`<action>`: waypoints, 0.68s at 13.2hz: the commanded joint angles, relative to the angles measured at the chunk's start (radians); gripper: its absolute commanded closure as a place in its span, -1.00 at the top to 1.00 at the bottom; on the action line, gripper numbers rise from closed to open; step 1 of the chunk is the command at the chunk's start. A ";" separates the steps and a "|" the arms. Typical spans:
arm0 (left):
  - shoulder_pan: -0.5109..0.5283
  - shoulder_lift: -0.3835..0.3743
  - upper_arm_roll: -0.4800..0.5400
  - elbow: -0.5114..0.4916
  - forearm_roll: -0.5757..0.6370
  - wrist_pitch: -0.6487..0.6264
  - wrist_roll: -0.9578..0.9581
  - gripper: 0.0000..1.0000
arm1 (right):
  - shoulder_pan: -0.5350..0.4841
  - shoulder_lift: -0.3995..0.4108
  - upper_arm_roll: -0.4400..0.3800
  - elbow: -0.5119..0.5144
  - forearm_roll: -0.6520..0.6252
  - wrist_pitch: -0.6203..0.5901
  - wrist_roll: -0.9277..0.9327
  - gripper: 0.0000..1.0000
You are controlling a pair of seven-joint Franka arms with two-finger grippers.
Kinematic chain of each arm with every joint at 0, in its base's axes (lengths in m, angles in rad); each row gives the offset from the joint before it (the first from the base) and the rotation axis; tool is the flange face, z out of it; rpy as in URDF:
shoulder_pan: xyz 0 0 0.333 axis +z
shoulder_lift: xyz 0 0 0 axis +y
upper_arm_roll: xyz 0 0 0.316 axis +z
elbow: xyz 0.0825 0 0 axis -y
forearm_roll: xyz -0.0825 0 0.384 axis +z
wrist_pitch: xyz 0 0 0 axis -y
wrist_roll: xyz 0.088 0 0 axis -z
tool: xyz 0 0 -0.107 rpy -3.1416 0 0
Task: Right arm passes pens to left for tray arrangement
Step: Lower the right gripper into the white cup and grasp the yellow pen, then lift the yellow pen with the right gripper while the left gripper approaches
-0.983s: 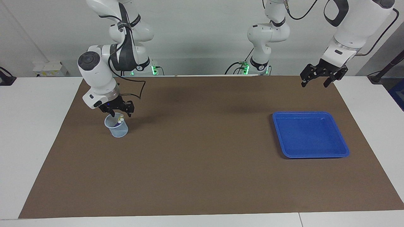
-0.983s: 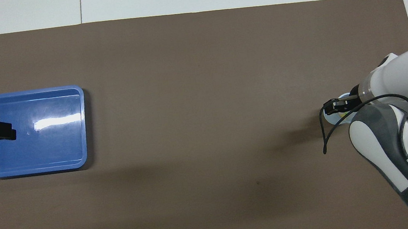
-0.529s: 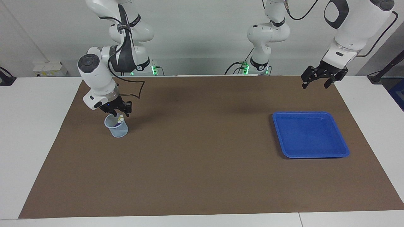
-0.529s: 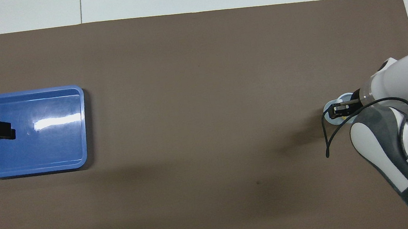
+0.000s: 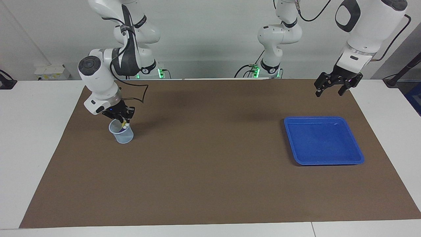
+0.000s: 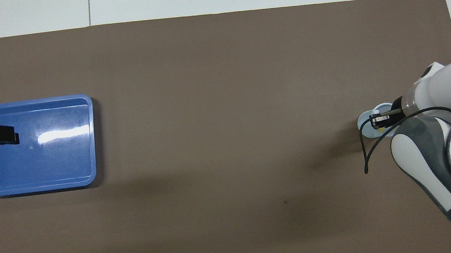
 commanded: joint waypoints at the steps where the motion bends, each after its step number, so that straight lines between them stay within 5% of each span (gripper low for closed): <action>1: -0.013 -0.034 0.003 -0.040 0.001 0.015 -0.015 1.00 | -0.012 -0.020 0.005 -0.029 0.010 0.007 -0.030 -0.96; 9: -0.011 -0.050 -0.006 -0.066 -0.007 -0.019 -0.018 1.00 | -0.010 -0.043 0.002 0.224 -0.074 -0.285 -0.143 -1.00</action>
